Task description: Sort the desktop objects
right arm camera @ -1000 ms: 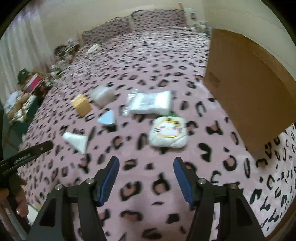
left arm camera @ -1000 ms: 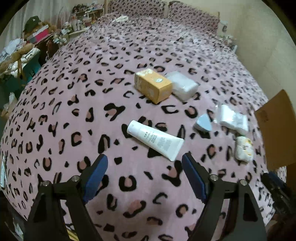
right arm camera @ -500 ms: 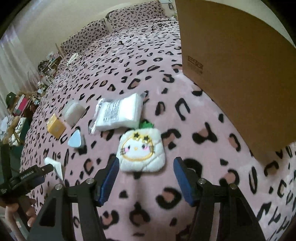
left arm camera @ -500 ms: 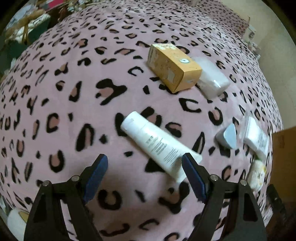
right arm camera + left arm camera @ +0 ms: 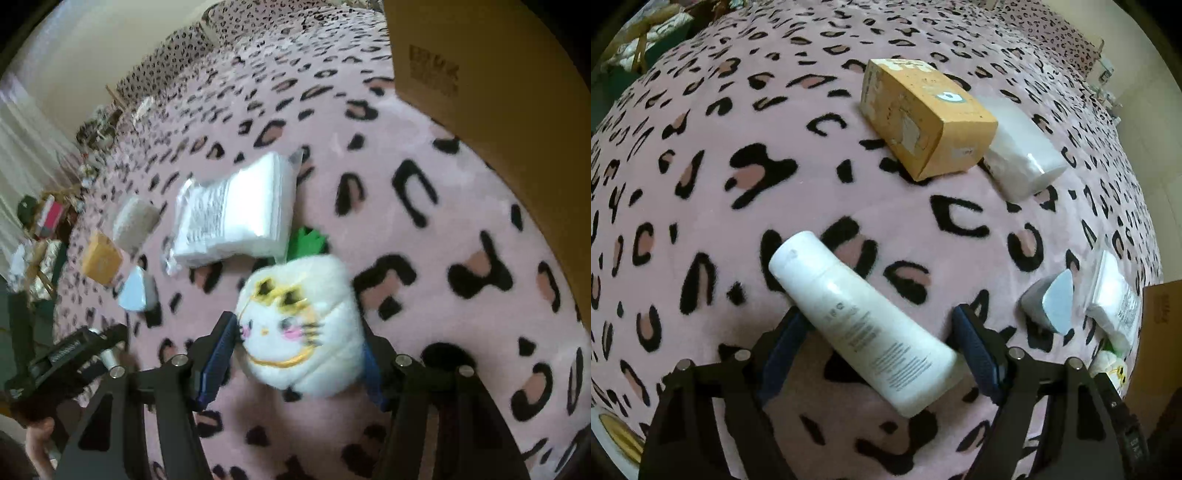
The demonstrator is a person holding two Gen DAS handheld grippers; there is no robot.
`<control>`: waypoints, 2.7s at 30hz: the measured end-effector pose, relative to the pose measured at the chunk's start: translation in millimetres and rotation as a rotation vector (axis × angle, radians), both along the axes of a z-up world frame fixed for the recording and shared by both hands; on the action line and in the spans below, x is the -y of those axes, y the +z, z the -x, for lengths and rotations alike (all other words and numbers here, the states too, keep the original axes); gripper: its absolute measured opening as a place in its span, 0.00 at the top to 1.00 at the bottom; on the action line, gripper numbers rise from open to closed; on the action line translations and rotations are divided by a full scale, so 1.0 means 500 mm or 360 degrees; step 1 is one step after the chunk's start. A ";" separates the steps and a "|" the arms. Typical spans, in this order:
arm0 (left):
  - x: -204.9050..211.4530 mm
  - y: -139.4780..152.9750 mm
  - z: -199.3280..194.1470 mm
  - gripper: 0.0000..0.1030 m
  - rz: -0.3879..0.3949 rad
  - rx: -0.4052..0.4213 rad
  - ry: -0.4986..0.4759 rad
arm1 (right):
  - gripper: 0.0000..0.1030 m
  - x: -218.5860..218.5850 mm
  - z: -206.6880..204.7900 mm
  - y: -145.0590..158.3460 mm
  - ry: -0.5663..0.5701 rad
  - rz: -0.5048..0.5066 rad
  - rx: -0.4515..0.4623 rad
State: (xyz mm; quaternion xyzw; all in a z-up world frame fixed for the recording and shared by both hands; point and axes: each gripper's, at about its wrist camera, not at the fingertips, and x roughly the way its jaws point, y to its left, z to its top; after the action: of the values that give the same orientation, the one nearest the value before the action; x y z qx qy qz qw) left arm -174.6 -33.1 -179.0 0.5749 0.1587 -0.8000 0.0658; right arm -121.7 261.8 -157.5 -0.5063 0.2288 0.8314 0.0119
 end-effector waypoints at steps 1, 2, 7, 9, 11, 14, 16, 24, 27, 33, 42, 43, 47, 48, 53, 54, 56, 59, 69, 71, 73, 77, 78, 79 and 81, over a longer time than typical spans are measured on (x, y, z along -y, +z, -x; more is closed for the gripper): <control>-0.001 0.001 -0.003 0.33 0.0010 -0.0012 -0.0008 | 0.38 0.005 -0.001 0.000 0.0008 -0.0011 -0.0019; -0.002 0.002 -0.007 0.34 0.0017 -0.0025 -0.0021 | 0.38 0.008 -0.003 0.000 0.0013 -0.0023 -0.0034; -0.002 0.006 -0.022 0.56 0.0048 -0.0073 -0.0046 | 0.44 0.016 -0.009 -0.001 0.0004 -0.0055 -0.0067; 0.002 0.008 -0.029 0.61 0.0038 -0.0092 -0.0063 | 0.46 0.019 -0.009 0.001 0.0000 -0.0061 -0.0074; 0.012 0.011 -0.040 0.64 0.0014 -0.0107 -0.0075 | 0.48 0.019 -0.012 0.002 0.0007 -0.0077 -0.0088; 0.025 0.017 -0.054 0.65 -0.0039 -0.0128 -0.0094 | 0.51 0.026 -0.019 0.015 0.0022 -0.0088 -0.0127; 0.033 0.022 -0.063 0.65 -0.0057 -0.0140 -0.0103 | 0.51 0.033 -0.028 0.026 0.0032 -0.0084 -0.0159; 0.039 0.061 -0.111 0.65 0.0046 -0.0186 -0.0176 | 0.51 0.074 -0.067 0.062 0.0120 -0.0044 -0.0214; 0.041 0.078 -0.131 0.65 0.0089 -0.0204 -0.0202 | 0.51 0.103 -0.085 0.068 0.0170 -0.0038 -0.0213; 0.042 0.115 -0.169 0.65 0.0128 -0.0233 -0.0248 | 0.51 0.147 -0.112 0.075 0.0231 0.0003 -0.0208; 0.028 0.182 -0.224 0.65 0.0210 -0.0310 -0.0298 | 0.51 0.186 -0.164 0.165 0.0298 -0.0019 -0.0324; 0.026 0.188 -0.228 0.65 0.0216 -0.0315 -0.0303 | 0.51 0.188 -0.170 0.176 0.0305 -0.0028 -0.0334; 0.016 0.219 -0.249 0.65 0.0227 -0.0341 -0.0334 | 0.51 0.194 -0.193 0.218 0.0320 -0.0049 -0.0387; 0.014 0.227 -0.253 0.65 0.0230 -0.0352 -0.0338 | 0.51 0.195 -0.199 0.230 0.0321 -0.0057 -0.0404; 0.006 0.274 -0.278 0.65 0.0253 -0.0417 -0.0358 | 0.51 0.194 -0.221 0.269 0.0343 -0.0063 -0.0452; 0.006 0.281 -0.282 0.65 0.0258 -0.0424 -0.0359 | 0.51 0.195 -0.226 0.276 0.0347 -0.0072 -0.0458; 0.005 0.296 -0.291 0.65 0.0264 -0.0436 -0.0363 | 0.51 0.196 -0.233 0.282 0.0349 -0.0074 -0.0467; 0.001 0.312 -0.305 0.65 0.0284 -0.0449 -0.0368 | 0.51 0.197 -0.246 0.292 0.0357 -0.0079 -0.0474; -0.031 0.348 -0.344 0.65 0.0297 -0.0484 -0.0418 | 0.51 0.181 -0.288 0.315 0.0342 -0.0116 -0.0490; -0.042 0.353 -0.349 0.65 0.0295 -0.0492 -0.0433 | 0.51 0.173 -0.296 0.320 0.0331 -0.0124 -0.0494; -0.053 0.357 -0.354 0.65 0.0295 -0.0499 -0.0448 | 0.51 0.164 -0.304 0.324 0.0315 -0.0133 -0.0500; -0.079 0.363 -0.360 0.65 0.0290 -0.0508 -0.0488 | 0.51 0.145 -0.316 0.331 0.0287 -0.0147 -0.0507; -0.084 0.364 -0.361 0.65 0.0287 -0.0509 -0.0497 | 0.51 0.138 -0.320 0.333 0.0275 -0.0152 -0.0512; -0.091 0.365 -0.361 0.65 0.0284 -0.0509 -0.0509 | 0.51 0.133 -0.323 0.334 0.0270 -0.0152 -0.0512; -0.106 0.366 -0.363 0.65 0.0278 -0.0513 -0.0531 | 0.51 0.119 -0.331 0.338 0.0247 -0.0155 -0.0518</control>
State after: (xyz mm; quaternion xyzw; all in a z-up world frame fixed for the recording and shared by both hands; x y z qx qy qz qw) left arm 6.8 20.0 3.8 0.4504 0.0001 -0.8918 -0.0438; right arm 43.8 202.4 11.4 -0.3802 0.1474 0.9108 -0.0648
